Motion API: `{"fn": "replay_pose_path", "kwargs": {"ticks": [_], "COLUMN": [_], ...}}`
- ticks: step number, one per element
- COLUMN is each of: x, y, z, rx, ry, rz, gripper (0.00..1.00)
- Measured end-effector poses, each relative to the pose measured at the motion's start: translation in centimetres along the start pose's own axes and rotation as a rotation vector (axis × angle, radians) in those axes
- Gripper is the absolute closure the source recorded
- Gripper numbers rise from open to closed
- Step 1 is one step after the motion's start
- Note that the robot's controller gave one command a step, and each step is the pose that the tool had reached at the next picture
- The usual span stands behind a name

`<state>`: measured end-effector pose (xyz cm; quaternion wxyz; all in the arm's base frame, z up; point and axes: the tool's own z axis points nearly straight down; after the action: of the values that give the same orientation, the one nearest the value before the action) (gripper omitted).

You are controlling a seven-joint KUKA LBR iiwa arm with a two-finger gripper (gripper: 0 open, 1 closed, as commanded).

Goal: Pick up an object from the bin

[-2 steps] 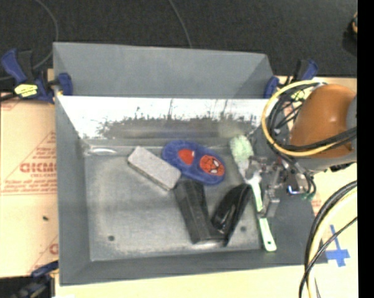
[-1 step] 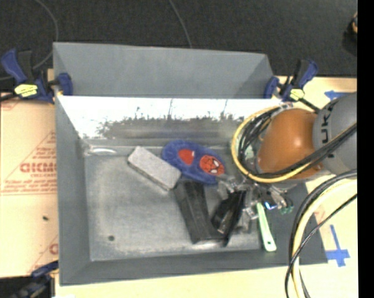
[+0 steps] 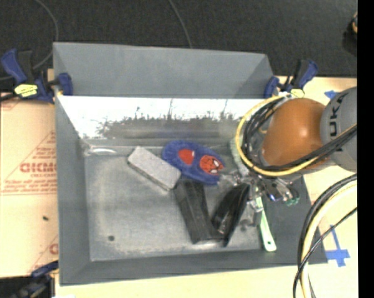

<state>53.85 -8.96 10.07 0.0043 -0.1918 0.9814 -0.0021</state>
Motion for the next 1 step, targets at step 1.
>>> {"fn": "replay_pose_path", "kwargs": {"ticks": [1], "x": [0.21], "y": [8.94], "z": [0.00], "rx": [-0.005], "ry": [0.002], "rz": [-0.373], "gripper": [0.00]}}
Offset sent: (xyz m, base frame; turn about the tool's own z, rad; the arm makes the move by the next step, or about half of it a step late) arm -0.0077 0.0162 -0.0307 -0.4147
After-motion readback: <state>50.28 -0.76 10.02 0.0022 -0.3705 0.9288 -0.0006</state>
